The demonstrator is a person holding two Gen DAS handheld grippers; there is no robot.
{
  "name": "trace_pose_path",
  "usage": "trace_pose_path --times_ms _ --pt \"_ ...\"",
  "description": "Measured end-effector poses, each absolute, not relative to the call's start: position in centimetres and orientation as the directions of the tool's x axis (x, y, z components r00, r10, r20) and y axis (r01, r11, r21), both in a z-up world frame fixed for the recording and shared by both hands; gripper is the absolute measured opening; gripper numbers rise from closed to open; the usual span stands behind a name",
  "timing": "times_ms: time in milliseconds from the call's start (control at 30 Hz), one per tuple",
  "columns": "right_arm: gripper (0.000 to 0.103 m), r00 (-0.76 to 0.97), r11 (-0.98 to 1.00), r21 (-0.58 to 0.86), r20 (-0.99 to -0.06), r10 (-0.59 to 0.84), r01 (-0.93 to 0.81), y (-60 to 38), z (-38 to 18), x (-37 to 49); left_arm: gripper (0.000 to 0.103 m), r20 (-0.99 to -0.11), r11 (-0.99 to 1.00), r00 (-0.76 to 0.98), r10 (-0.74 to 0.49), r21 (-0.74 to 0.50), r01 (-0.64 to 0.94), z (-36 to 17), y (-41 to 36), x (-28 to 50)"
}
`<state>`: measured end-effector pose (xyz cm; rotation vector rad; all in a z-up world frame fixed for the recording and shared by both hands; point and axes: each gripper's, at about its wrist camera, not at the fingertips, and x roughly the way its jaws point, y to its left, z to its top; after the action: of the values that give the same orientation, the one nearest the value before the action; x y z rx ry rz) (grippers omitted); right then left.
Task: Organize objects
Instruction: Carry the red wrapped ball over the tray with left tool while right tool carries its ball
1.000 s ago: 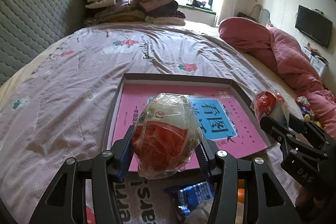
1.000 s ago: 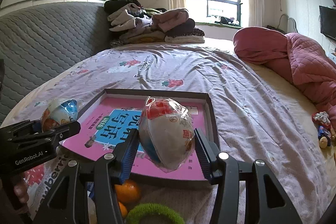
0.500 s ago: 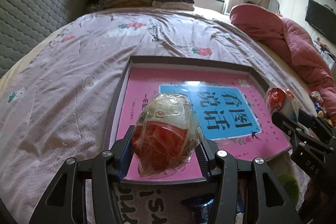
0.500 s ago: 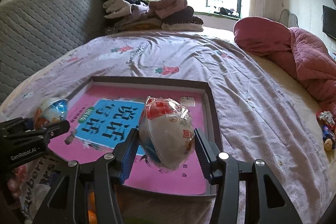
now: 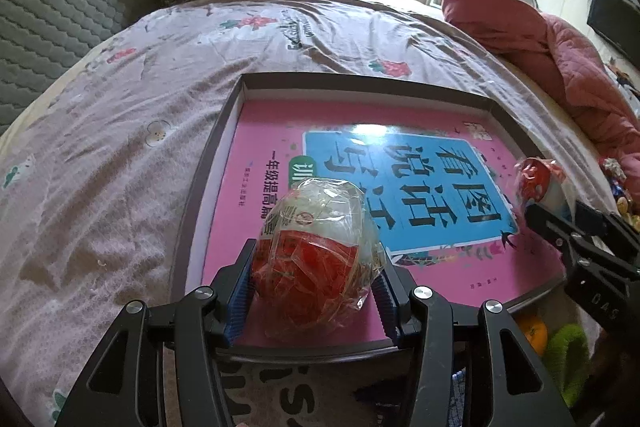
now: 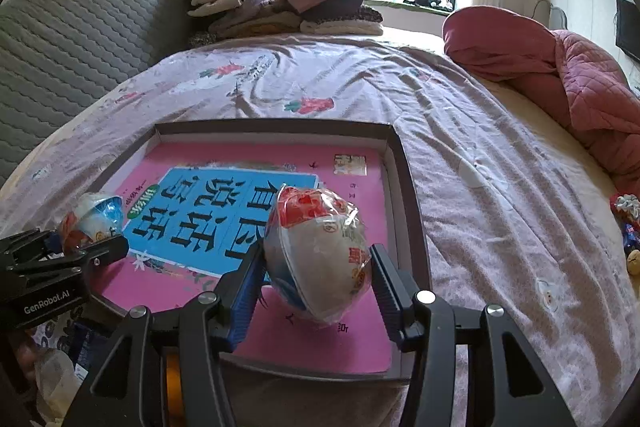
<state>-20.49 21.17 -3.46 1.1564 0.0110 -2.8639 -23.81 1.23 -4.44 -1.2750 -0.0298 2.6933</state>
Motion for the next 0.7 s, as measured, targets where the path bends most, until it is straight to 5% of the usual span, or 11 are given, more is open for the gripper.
trace_pose_path --times_ms 600,700 --pt "0.053 -0.687 -0.999 0.003 -0.726 -0.036 0.048 21.1 -3.57 -20.5 0.056 -0.777 -0.986 -0.609 0.158 -0.087 -0.145 -4.12 1.35 -23.41" --pt "0.055 -0.689 -0.999 -0.006 -0.724 -0.031 0.05 21.07 -3.42 -20.34 0.063 -0.77 -0.987 -0.62 0.152 -0.08 -0.142 -3.73 1.35 -23.17"
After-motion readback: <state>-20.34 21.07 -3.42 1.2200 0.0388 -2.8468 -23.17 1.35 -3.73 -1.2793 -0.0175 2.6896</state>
